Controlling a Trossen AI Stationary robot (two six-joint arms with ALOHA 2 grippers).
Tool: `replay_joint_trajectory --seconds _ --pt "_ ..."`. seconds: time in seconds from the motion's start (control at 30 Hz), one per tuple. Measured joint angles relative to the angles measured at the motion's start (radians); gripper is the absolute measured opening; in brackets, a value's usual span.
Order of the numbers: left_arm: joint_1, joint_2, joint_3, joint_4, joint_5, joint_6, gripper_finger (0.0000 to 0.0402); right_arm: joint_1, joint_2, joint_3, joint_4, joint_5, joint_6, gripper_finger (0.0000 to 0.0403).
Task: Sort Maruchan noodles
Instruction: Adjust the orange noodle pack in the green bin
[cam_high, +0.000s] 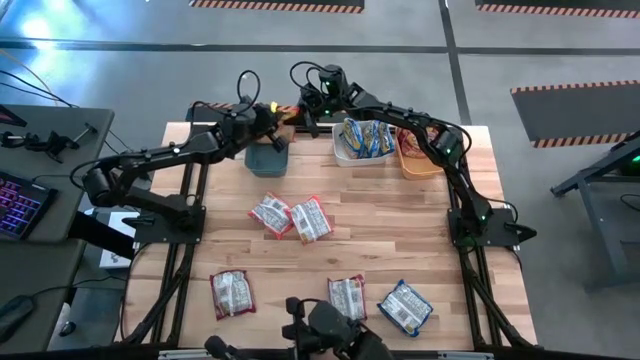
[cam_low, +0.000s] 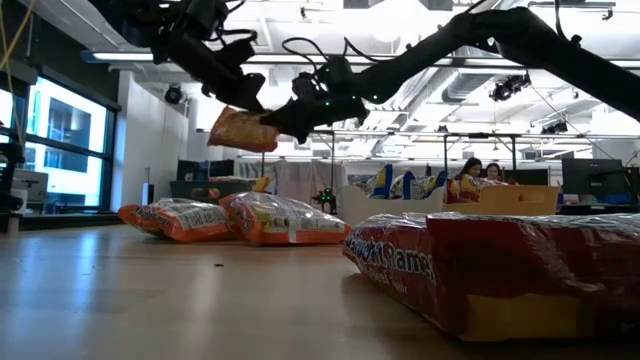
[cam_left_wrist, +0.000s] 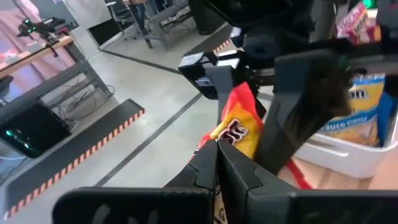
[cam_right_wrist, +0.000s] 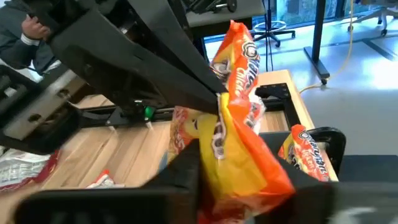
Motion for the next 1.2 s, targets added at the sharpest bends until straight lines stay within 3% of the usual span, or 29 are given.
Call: replay_joint_trajectory --seconds 0.17,0.4,0.63,0.77,1.0,1.2 --pt "0.01 -0.043 0.0 -0.033 -0.017 -0.041 0.002 -0.001 0.0 0.0 0.009 0.02 -0.022 0.0014" --pt "0.046 -0.151 0.001 -0.183 -0.007 -0.114 0.0092 -0.003 0.0 -0.001 0.017 0.028 -0.168 0.0029" --pt "0.081 -0.275 -0.004 -0.307 0.0 -0.205 0.0136 0.011 0.007 -0.001 0.005 0.136 -0.525 0.0022" --pt "0.081 -0.332 -0.1 -0.24 0.022 -0.215 0.0126 0.019 0.036 -0.002 0.038 0.168 -0.647 0.002" --pt "0.084 -0.379 -0.29 -0.063 0.13 -0.262 0.0074 0.019 0.099 -0.002 0.09 0.186 -0.67 0.002" --pt "0.081 -0.38 -0.368 0.024 0.142 -0.243 0.0026 0.021 0.133 -0.002 0.152 0.209 -0.671 0.002"
